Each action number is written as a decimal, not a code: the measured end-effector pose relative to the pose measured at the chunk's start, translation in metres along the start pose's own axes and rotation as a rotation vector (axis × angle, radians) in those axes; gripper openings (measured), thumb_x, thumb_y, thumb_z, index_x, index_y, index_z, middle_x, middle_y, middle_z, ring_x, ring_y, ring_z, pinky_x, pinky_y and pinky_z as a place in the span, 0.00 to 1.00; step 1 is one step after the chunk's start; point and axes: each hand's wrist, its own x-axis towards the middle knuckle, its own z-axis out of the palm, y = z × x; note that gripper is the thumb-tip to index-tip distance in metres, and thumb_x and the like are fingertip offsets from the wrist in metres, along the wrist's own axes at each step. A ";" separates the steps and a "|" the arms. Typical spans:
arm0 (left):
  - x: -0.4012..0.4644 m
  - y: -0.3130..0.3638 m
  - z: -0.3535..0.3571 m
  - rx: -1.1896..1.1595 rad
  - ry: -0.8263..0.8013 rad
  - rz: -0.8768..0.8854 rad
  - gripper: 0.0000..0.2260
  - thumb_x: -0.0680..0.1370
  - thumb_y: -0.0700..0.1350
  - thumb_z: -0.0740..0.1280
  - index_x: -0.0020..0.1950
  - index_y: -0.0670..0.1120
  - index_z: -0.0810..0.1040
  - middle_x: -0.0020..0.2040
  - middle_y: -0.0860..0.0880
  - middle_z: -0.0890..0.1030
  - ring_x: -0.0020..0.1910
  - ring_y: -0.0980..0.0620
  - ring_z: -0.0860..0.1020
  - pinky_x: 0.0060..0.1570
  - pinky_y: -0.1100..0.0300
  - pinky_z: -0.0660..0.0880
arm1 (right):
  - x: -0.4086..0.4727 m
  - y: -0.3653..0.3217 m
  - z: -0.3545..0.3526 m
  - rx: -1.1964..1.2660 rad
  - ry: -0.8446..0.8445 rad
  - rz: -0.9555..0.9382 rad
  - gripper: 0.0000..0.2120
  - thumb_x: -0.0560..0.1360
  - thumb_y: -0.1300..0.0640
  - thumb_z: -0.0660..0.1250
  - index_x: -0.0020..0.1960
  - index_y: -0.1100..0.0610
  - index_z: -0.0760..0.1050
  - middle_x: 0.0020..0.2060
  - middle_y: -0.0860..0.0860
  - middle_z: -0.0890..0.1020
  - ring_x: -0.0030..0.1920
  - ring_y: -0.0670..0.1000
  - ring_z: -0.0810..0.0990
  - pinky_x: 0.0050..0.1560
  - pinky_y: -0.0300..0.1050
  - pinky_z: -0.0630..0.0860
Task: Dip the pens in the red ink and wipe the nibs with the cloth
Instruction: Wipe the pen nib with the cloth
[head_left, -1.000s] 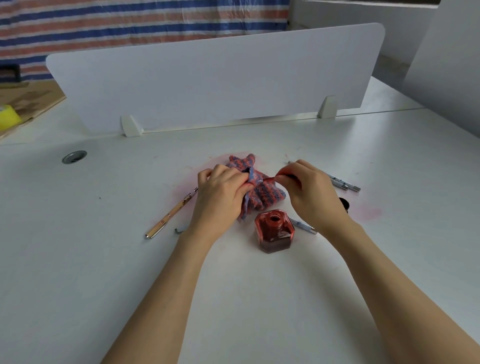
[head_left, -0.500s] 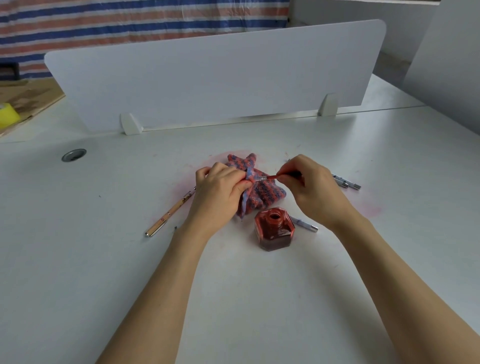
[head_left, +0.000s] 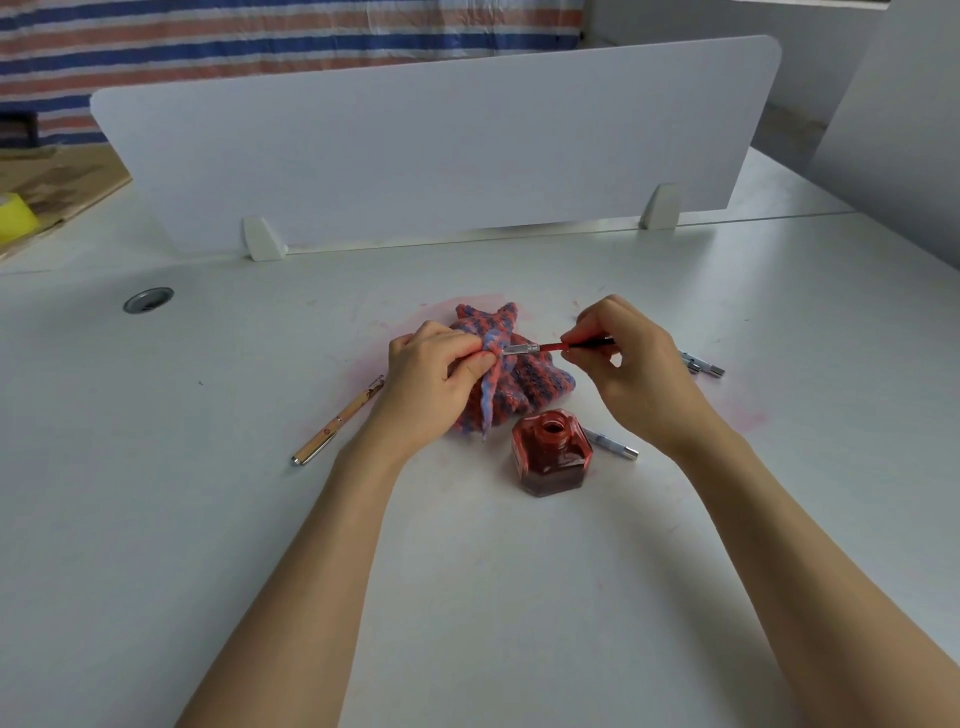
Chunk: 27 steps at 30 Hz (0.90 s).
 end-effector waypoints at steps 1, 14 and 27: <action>-0.001 0.000 0.000 -0.010 0.006 0.000 0.15 0.73 0.51 0.61 0.37 0.40 0.78 0.31 0.60 0.70 0.41 0.50 0.69 0.49 0.39 0.70 | 0.000 0.000 0.000 -0.002 0.001 0.004 0.04 0.72 0.69 0.66 0.44 0.61 0.76 0.40 0.48 0.73 0.40 0.45 0.75 0.43 0.32 0.71; -0.004 -0.007 0.006 0.204 0.323 -0.188 0.16 0.74 0.51 0.60 0.33 0.40 0.75 0.30 0.44 0.75 0.39 0.40 0.75 0.43 0.50 0.66 | -0.001 0.001 0.000 0.052 0.106 0.100 0.03 0.73 0.66 0.66 0.44 0.59 0.75 0.45 0.56 0.79 0.41 0.42 0.76 0.42 0.25 0.70; 0.000 0.008 0.005 0.278 0.349 0.135 0.14 0.76 0.51 0.60 0.54 0.46 0.80 0.49 0.49 0.81 0.52 0.51 0.71 0.51 0.55 0.62 | -0.001 -0.003 -0.003 -0.018 0.047 0.134 0.07 0.76 0.60 0.64 0.49 0.62 0.79 0.40 0.50 0.77 0.37 0.41 0.74 0.37 0.23 0.66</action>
